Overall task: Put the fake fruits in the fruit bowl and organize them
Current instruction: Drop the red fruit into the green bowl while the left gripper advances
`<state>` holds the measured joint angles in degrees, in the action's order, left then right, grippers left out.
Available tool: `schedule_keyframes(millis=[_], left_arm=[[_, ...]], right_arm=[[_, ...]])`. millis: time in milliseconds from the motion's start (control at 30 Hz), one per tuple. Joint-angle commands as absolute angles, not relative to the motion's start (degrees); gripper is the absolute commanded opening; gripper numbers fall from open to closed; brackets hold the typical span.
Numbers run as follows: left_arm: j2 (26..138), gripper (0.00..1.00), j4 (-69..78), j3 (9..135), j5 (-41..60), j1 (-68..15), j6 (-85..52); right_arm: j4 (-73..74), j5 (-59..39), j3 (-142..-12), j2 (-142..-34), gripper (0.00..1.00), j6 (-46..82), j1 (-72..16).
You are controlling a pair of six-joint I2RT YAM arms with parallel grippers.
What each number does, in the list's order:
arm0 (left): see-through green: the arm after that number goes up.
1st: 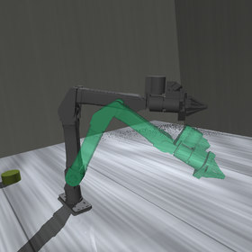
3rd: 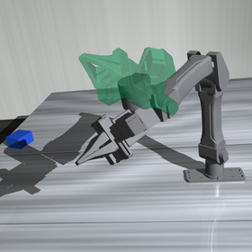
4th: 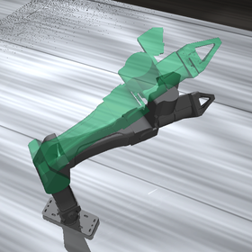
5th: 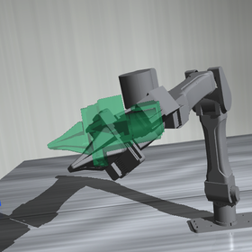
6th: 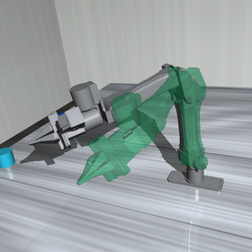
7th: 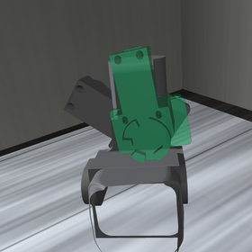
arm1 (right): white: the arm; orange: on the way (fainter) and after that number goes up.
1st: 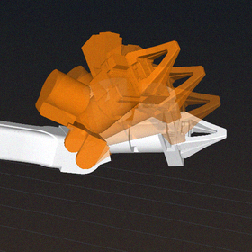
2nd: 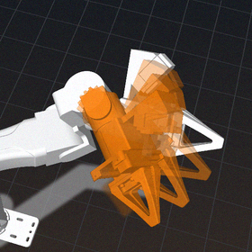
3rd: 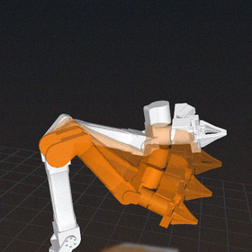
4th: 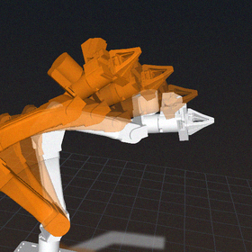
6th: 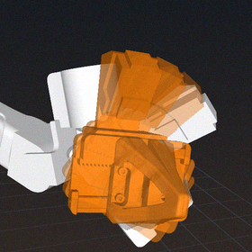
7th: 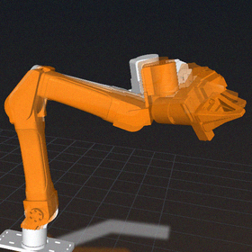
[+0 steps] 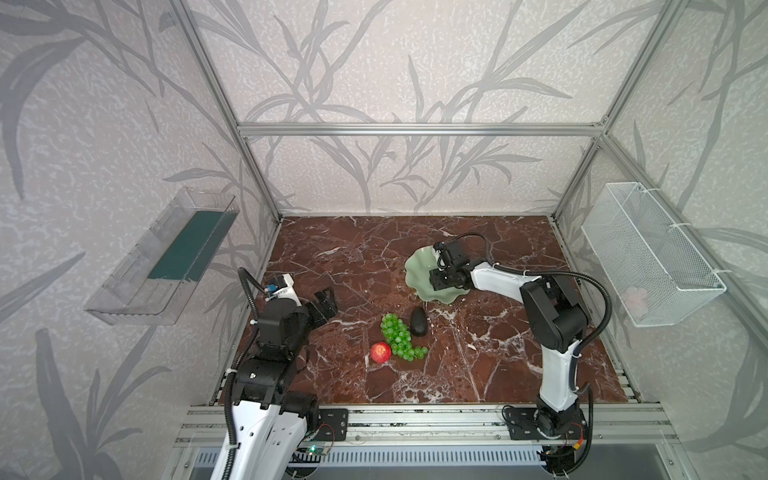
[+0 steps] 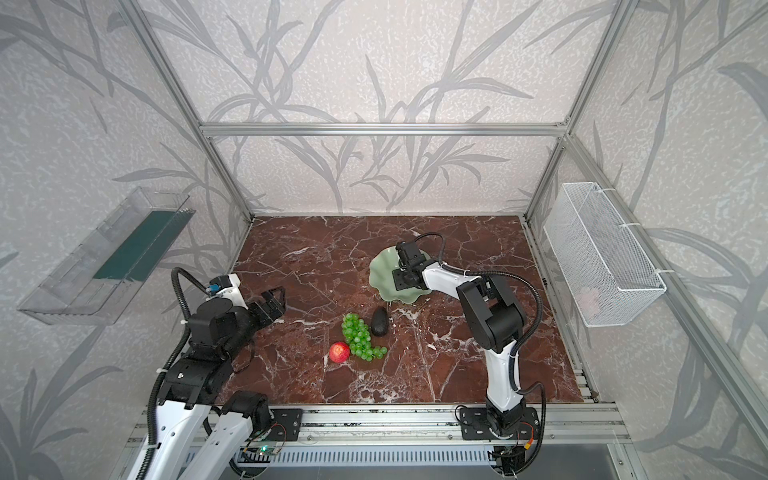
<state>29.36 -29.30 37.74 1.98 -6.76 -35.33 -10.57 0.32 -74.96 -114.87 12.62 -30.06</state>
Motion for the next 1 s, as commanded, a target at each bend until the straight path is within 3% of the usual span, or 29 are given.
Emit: schedule_keyframes(millis=[0, 300, 467, 667, 967], left_arm=[[30.1, 0.92, -31.8, 38.5, 5.4, -7.1, -39.3], [30.2, 0.91, -32.6, 37.8, 7.8, -12.7, -40.2], [31.3, 0.9, -30.0, 34.5, 6.6, -19.1, -41.2], [35.3, 0.9, -30.3, 33.8, 5.8, -25.3, -39.8], [42.6, 0.9, -31.2, 32.4, 2.2, -36.4, -41.0]], right_arm=[[-10.2, -1.1, -76.7, -114.7, 0.59, 13.5, -29.4], [-12.7, -3.2, -77.8, -105.2, 0.88, 14.2, -28.3], [-4.5, -3.3, -66.0, -90.4, 0.99, 15.5, -28.4], [9.5, -3.7, -46.6, -72.3, 0.99, 21.0, -28.4], [8.5, -1.7, -32.6, -57.4, 0.99, 24.0, -28.5]])
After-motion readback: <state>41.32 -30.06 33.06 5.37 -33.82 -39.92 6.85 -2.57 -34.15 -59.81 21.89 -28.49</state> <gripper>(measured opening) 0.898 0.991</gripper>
